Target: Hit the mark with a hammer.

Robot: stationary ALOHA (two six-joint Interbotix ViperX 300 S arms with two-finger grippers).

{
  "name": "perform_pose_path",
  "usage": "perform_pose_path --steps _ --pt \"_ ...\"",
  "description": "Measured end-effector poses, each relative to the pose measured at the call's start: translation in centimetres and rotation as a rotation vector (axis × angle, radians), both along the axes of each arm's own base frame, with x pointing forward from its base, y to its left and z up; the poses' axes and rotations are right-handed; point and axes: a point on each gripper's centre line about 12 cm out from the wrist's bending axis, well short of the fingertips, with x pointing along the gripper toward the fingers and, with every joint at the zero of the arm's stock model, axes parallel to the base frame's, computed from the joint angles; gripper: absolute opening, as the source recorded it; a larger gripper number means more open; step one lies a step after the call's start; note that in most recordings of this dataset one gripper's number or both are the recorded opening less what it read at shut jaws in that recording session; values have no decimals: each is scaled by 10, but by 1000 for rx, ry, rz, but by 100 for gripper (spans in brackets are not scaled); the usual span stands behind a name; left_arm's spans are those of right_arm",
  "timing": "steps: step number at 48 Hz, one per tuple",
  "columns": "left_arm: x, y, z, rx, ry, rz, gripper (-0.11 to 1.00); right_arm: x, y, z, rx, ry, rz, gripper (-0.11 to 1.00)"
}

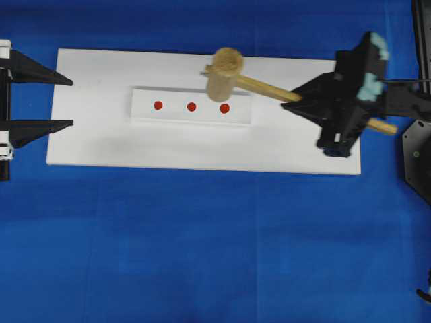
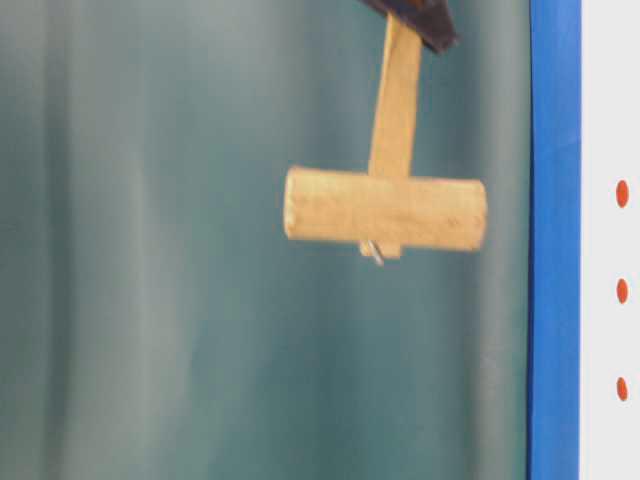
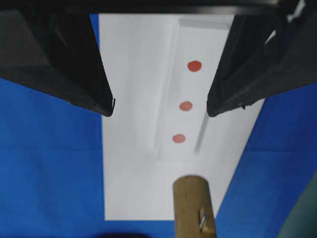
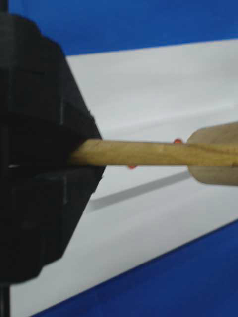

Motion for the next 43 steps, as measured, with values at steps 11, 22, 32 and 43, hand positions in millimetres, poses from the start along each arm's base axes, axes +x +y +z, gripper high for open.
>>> perform_pose_path --steps 11,22,32,43 --pt "0 0 0 0 -2 0 74 -5 -1 -6 -7 12 -13 2" --pt "0 0 0 0 0 0 74 8 -3 -60 38 208 -32 2" --pt "0 0 0 -1 -2 0 74 19 1 -88 102 313 -32 2" --pt "0 0 0 0 -2 0 74 18 -2 -62 67 221 -42 2"
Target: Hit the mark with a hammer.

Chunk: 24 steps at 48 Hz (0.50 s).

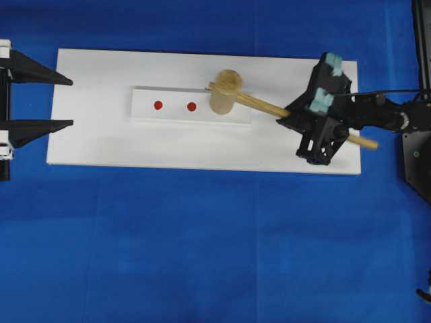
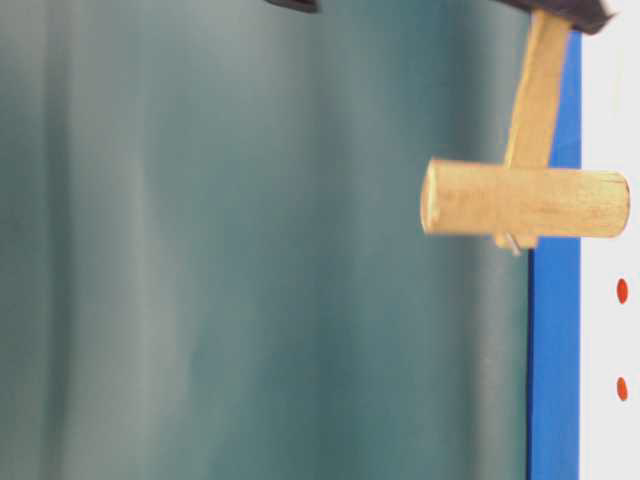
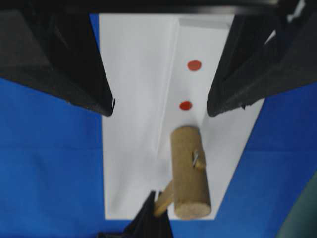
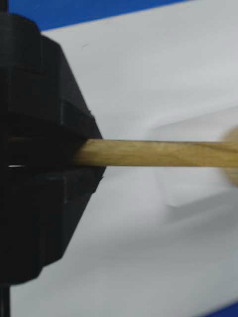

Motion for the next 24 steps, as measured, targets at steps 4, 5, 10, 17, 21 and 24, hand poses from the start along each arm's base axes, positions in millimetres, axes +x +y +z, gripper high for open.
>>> perform_pose_path --steps 4,5,10,17,21,24 --pt "0 0 0 0 -2 0 74 -2 0 17 -16 -61 2 2" --pt "0 0 1 -1 -3 0 74 -2 0 22 -22 -76 6 2" --pt "0 0 1 -1 -3 0 74 -6 1 46 -50 -159 24 2" --pt "0 0 1 -1 -3 0 74 -10 2 58 -58 -200 32 2" --pt "0 0 1 0 -3 0 74 -10 2 57 -53 -197 37 2" --pt "0 0 1 0 -3 0 74 -10 3 57 -50 -196 41 2"
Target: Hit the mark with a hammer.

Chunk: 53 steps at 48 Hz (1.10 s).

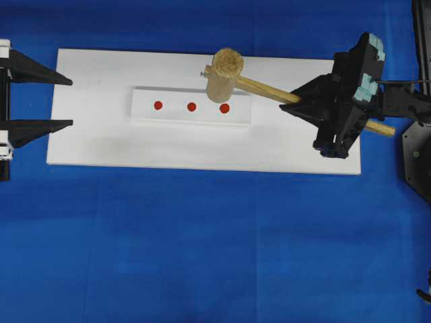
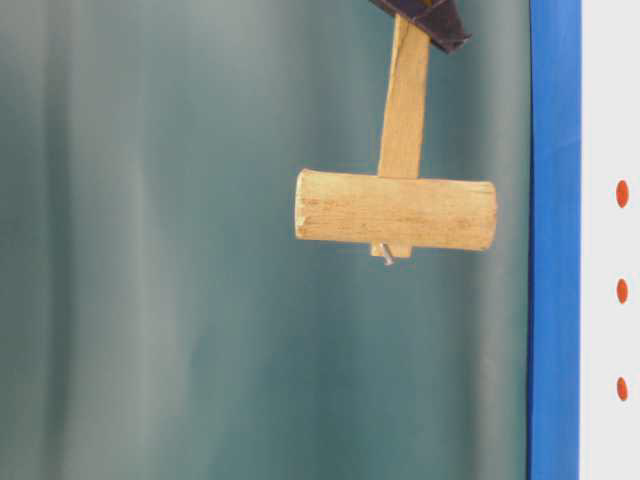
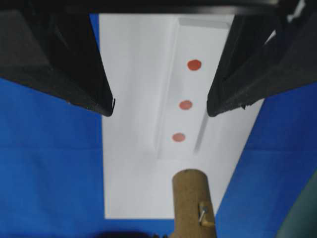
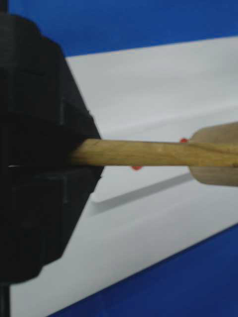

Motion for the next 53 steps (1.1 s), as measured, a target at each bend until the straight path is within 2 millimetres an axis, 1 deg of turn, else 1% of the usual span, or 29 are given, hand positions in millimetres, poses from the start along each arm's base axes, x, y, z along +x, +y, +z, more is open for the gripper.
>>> perform_pose_path --steps 10,15,23,39,47,53 --pt "0 0 -1 -2 1 0 74 2 2 -4 11 20 15 2" --pt "0 0 0 -1 0 0 74 10 4 -5 19 33 29 2" --pt "0 0 0 -1 -2 0 74 33 8 -4 22 44 51 2" --pt "0 0 0 -1 -2 0 74 89 14 -4 23 57 89 2" --pt "0 0 0 -1 -2 0 74 104 17 -2 15 59 120 2" --pt "0 0 0 -1 0 0 74 108 18 -1 17 58 129 2"
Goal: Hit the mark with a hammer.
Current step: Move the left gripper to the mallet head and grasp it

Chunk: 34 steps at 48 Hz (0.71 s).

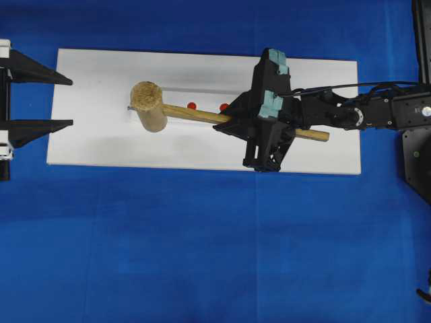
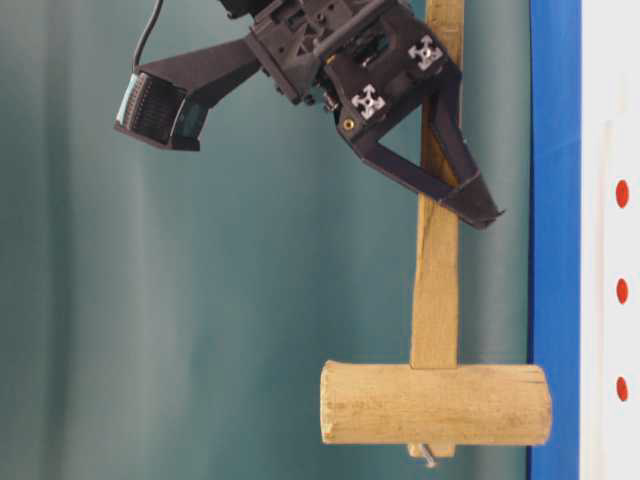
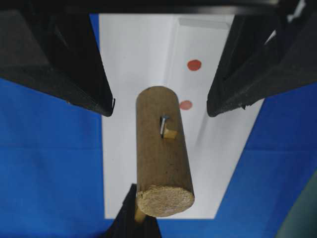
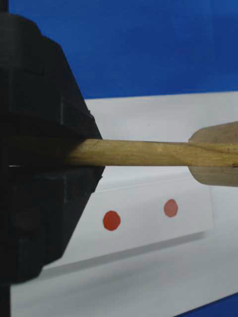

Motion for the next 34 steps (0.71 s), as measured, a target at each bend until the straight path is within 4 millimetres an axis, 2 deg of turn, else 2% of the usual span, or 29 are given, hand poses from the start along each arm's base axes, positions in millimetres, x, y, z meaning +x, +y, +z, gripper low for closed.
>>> perform_pose_path --steps 16,24,34 --pt "8 1 -1 4 -38 1 76 0 0 -1 -6 2 4 2" --pt "24 3 -11 4 -44 3 81 0 1 0 -13 1 10 2" --pt "53 6 -20 -55 -35 17 92 1 1 1 -17 -2 12 2"
